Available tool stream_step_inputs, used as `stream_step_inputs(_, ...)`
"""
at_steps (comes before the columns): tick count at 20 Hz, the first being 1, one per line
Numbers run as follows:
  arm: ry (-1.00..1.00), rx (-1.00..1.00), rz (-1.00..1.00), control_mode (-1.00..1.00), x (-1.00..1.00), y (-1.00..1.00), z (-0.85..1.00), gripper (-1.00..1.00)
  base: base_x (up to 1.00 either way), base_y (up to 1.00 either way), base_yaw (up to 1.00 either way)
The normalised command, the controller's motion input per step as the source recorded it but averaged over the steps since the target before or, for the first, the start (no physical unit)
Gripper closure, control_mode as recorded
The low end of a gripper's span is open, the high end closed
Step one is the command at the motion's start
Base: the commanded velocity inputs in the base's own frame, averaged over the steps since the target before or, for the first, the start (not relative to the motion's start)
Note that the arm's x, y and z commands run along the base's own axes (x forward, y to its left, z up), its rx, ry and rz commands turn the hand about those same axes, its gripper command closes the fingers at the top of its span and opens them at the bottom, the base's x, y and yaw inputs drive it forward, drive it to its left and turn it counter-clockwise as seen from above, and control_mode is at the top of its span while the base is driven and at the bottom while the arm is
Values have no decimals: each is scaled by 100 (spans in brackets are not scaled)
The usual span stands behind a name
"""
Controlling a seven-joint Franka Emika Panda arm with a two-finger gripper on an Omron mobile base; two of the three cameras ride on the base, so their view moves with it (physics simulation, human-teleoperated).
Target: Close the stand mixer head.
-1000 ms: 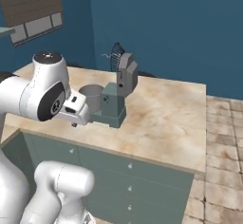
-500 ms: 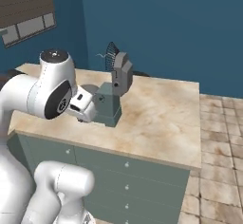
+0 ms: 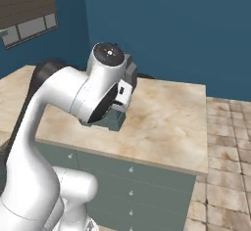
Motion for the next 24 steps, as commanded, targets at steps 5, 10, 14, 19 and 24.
stream_step_inputs(5,-45,0,38,-100,25,-55,4,-100,0,0,0)
stream_step_inputs(10,-61,0,41,-100,71,-13,-23,-100,0,0,0)
stream_step_inputs(14,-44,-9,22,-100,94,-5,-19,-100,0,0,0)
stream_step_inputs(19,-30,-16,10,-100,98,-14,-6,-100,0,0,0)
stream_step_inputs(24,-29,-18,6,-100,100,0,-20,-100,0,0,0)
